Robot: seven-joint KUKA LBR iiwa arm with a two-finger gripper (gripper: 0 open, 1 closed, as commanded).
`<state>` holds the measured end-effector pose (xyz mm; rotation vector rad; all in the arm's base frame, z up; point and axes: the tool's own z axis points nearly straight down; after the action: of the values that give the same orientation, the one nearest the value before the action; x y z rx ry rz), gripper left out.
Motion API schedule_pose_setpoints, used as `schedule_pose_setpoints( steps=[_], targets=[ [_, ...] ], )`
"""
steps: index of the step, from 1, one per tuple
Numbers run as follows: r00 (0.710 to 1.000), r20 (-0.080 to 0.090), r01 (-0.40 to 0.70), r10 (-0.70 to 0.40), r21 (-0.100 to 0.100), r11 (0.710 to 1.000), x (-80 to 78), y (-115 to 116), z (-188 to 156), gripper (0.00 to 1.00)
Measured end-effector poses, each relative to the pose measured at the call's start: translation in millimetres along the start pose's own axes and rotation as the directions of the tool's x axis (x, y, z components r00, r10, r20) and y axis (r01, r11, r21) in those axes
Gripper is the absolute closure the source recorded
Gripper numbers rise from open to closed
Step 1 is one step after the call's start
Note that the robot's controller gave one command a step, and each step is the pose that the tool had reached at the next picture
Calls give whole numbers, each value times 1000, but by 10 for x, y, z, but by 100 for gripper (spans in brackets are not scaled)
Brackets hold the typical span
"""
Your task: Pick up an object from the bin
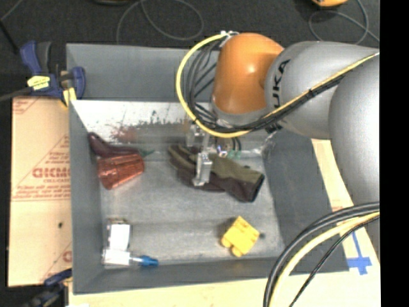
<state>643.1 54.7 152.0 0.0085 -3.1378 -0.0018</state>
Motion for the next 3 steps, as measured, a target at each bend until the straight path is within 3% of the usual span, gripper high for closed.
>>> schedule_pose_setpoints(
  steps=[1,3],
  targets=[
    [1000,8,-1,1,-1,1000,-16,0,-53,0],
    [994,11,-108,108,0,994,209,-563,107,0]
  ],
)
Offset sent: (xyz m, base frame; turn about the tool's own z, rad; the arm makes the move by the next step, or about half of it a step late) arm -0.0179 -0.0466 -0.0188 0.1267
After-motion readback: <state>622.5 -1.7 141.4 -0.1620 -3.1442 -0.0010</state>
